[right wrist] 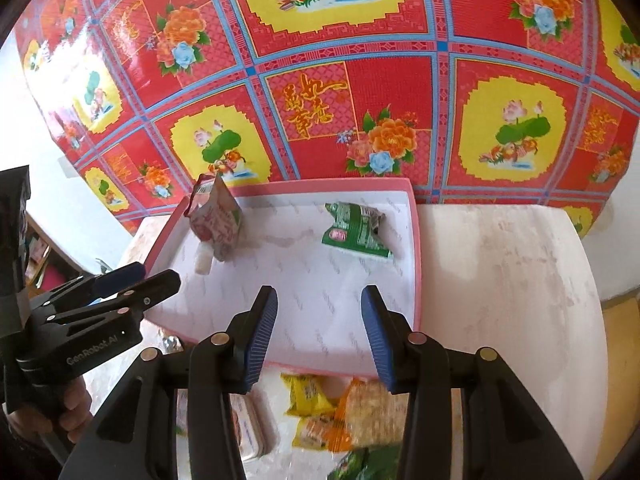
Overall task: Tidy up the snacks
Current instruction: 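Move the left gripper to the clear blue-label cake bag and grasp it, then grasp the purple tin with the right gripper while the left gripper holds the cake bag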
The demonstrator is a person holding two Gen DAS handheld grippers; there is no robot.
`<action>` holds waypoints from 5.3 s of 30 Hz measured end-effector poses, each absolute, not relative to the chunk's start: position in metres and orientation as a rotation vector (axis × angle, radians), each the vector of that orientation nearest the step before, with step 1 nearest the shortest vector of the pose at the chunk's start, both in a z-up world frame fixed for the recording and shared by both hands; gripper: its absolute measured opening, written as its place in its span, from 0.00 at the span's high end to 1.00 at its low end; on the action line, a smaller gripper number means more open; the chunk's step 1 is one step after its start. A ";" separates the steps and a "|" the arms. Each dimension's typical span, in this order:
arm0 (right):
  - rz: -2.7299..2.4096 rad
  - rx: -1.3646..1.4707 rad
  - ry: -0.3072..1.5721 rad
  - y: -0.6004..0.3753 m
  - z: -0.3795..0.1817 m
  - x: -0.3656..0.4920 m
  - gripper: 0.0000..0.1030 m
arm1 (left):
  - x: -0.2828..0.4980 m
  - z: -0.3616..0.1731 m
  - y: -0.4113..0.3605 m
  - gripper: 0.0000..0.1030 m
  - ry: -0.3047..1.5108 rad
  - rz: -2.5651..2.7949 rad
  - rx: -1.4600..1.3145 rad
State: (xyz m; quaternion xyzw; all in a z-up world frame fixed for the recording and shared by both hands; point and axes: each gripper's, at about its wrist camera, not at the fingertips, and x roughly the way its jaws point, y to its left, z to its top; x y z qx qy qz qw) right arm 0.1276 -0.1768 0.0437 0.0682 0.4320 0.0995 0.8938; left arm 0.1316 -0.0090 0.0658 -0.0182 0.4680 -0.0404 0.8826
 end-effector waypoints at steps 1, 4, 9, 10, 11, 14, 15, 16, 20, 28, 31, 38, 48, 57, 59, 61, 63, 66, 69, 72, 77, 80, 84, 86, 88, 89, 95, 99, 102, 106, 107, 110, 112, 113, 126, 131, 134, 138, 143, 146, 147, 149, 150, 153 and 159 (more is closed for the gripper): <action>0.205 0.145 0.895 -0.177 0.044 0.125 0.56 | 0.127 0.066 -0.007 0.45 0.975 -0.084 -0.043; 0.202 0.159 0.892 -0.179 0.045 0.118 0.56 | 0.120 0.064 -0.006 0.45 0.977 -0.079 -0.048; 0.200 0.176 0.889 -0.181 0.046 0.104 0.56 | 0.103 0.061 0.000 0.45 0.986 -0.064 -0.047; 0.201 0.178 0.891 -0.181 0.045 0.101 0.56 | 0.100 0.061 0.001 0.45 0.988 -0.063 -0.047; 0.203 0.178 0.893 -0.181 0.045 0.098 0.56 | 0.097 0.060 0.001 0.45 0.991 -0.063 -0.048; 0.204 0.172 0.902 -0.180 0.042 0.090 0.56 | 0.088 0.058 0.003 0.45 1.000 -0.067 -0.053; 0.203 0.174 0.904 -0.180 0.042 0.087 0.56 | 0.085 0.057 0.004 0.45 1.005 -0.070 -0.055; 0.202 0.176 0.906 -0.180 0.042 0.085 0.56 | 0.083 0.056 0.005 0.45 1.009 -0.072 -0.057; 0.196 0.182 0.907 -0.181 0.043 0.076 0.56 | 0.072 0.053 0.009 0.45 1.022 -0.075 -0.070; 0.201 0.172 0.910 -0.177 0.044 0.063 0.56 | 0.055 0.041 0.016 0.45 1.070 -0.059 -0.094; 0.206 0.163 0.910 -0.174 0.043 0.060 0.56 | 0.050 0.036 0.018 0.44 1.082 -0.069 -0.107; 0.212 0.156 0.914 -0.169 0.043 0.055 0.56 | 0.041 0.035 0.014 0.43 1.077 -0.086 -0.098; 0.220 0.158 0.927 -0.167 0.038 0.052 0.56 | 0.037 0.021 0.008 0.43 1.103 -0.087 -0.076; 0.236 0.152 0.948 -0.160 0.032 0.051 0.56 | 0.038 0.015 0.009 0.43 1.096 -0.080 -0.075; 0.241 0.150 0.951 -0.158 0.031 0.051 0.56 | 0.039 0.015 0.009 0.45 1.088 -0.086 -0.069; 0.246 0.146 0.956 -0.156 0.030 0.051 0.56 | 0.039 0.014 0.009 0.54 1.083 -0.090 -0.068; 0.251 0.142 0.959 -0.153 0.030 0.050 0.56 | 0.038 0.014 0.009 0.58 1.076 -0.094 -0.066; 0.261 0.136 0.966 -0.150 0.028 0.050 0.56 | 0.037 0.015 0.010 0.59 1.069 -0.096 -0.067; 0.276 0.127 0.978 -0.144 0.026 0.050 0.56 | 0.036 0.017 0.011 0.59 1.055 -0.088 -0.061; 0.294 0.111 0.990 -0.138 0.023 0.049 0.56 | 0.035 0.020 0.016 0.59 1.043 -0.081 -0.068; 0.315 0.072 1.018 -0.126 0.015 0.049 0.54 | 0.036 0.018 0.023 0.59 1.051 -0.065 -0.087; 0.330 0.055 1.043 -0.121 0.009 0.050 0.47 | 0.035 0.014 0.026 0.59 1.060 -0.064 -0.100; 0.330 0.041 1.065 -0.116 0.003 0.053 0.47 | 0.034 0.015 0.027 0.59 1.054 -0.070 -0.099; 0.330 0.034 1.073 -0.115 0.001 0.054 0.47 | 0.033 0.014 0.027 0.59 1.052 -0.072 -0.101; 0.329 0.027 1.081 -0.113 -0.001 0.055 0.47 | 0.033 0.014 0.028 0.59 1.049 -0.074 -0.102; 0.329 0.024 1.085 -0.113 -0.003 0.055 0.47 | 0.033 0.013 0.028 0.59 1.048 -0.076 -0.102; 0.321 0.006 1.087 -0.110 -0.006 0.056 0.47 | 0.032 0.012 0.028 0.59 1.042 -0.081 -0.097; 0.311 -0.017 1.070 -0.106 -0.007 0.055 0.47 | 0.032 0.012 0.028 0.59 1.039 -0.085 -0.095; 0.310 -0.038 1.054 -0.104 -0.007 0.054 0.47 | 0.031 0.012 0.028 0.59 1.033 -0.089 -0.090; 0.317 -0.047 1.040 -0.104 -0.008 0.053 0.48 | 0.031 0.012 0.026 0.59 1.027 -0.087 -0.064; 0.313 -0.056 1.033 -0.104 -0.008 0.053 0.50 | 0.031 0.013 0.025 0.59 1.026 -0.086 -0.062; 0.320 -0.056 1.023 -0.104 -0.008 0.052 0.50 | 0.031 0.012 0.026 0.59 1.023 -0.087 -0.065; 0.324 -0.048 1.020 -0.105 -0.008 0.051 0.50 | 0.031 0.012 0.027 0.59 1.021 -0.087 -0.066; 0.328 -0.040 1.017 -0.107 -0.008 0.051 0.51 | 0.031 0.012 0.027 0.59 1.020 -0.086 -0.067; 0.372 0.037 0.973 -0.119 0.004 0.043 0.51 | 0.028 0.022 0.020 0.59 0.997 -0.101 -0.066; 0.371 0.058 0.957 -0.125 0.011 0.040 0.51 | 0.029 0.030 0.020 0.59 0.988 -0.101 -0.071; 0.368 0.076 0.950 -0.131 0.014 0.039 0.51 | 0.031 0.034 0.020 0.59 0.982 -0.105 -0.078; 0.358 0.104 0.942 -0.140 0.019 0.039 0.52 | 0.033 0.040 0.018 0.59 0.974 -0.113 -0.083; 0.344 0.130 0.932 -0.147 0.024 0.039 0.52 | 0.036 0.046 0.016 0.59 0.965 -0.125 -0.089; 0.336 0.141 0.919 -0.152 0.028 0.039 0.52 | 0.039 0.049 0.016 0.59 0.958 -0.127 -0.093; 0.334 0.144 0.916 -0.153 0.030 0.040 0.52 | 0.040 0.050 0.016 0.59 0.956 -0.127 -0.095; 0.329 0.152 0.910 -0.156 0.032 0.041 0.52 | 0.043 0.052 0.017 0.59 0.955 -0.127 -0.102; 0.329 0.154 0.908 -0.157 0.033 0.041 0.52 | 0.044 0.052 0.018 0.59 0.955 -0.129 -0.105; 0.326 0.163 0.900 -0.161 0.037 0.044 0.52 | 0.050 0.056 0.019 0.59 0.947 -0.129 -0.107; 0.319 0.171 0.888 -0.165 0.043 0.050 0.52 | 0.063 0.064 0.020 0.59 0.929 -0.127 -0.111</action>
